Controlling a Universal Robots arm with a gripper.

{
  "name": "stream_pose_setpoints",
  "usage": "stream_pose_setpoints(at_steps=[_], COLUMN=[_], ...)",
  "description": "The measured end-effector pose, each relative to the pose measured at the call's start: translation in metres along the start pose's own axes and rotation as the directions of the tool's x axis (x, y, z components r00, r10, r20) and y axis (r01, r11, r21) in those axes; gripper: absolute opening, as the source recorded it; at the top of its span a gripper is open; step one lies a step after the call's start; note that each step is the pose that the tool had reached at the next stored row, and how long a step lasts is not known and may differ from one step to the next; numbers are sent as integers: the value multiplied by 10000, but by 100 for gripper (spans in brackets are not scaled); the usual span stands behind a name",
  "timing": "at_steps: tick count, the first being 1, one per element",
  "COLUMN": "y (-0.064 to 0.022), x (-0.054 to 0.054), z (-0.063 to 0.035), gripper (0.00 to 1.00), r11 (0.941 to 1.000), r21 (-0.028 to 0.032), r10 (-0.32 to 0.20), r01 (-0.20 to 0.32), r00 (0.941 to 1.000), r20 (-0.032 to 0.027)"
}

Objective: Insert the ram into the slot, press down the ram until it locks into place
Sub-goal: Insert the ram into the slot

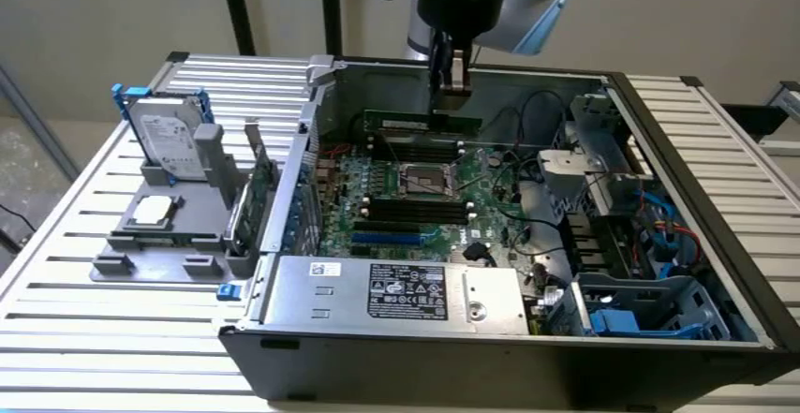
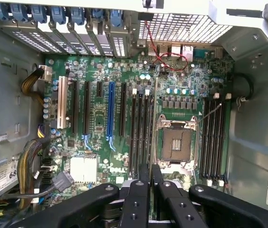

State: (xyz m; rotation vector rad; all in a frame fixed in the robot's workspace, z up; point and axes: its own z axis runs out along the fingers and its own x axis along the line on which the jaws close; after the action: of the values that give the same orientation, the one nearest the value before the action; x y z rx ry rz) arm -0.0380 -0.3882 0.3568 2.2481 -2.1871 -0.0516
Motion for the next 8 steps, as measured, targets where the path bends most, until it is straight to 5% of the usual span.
stream_pose_setpoints(at_steps=[8], y=[-5], x=[-3], z=[140], gripper=[13], r11=[10000], r21=[54], r10=[1], r01=[-1], r00=[10000], r20=[-73])
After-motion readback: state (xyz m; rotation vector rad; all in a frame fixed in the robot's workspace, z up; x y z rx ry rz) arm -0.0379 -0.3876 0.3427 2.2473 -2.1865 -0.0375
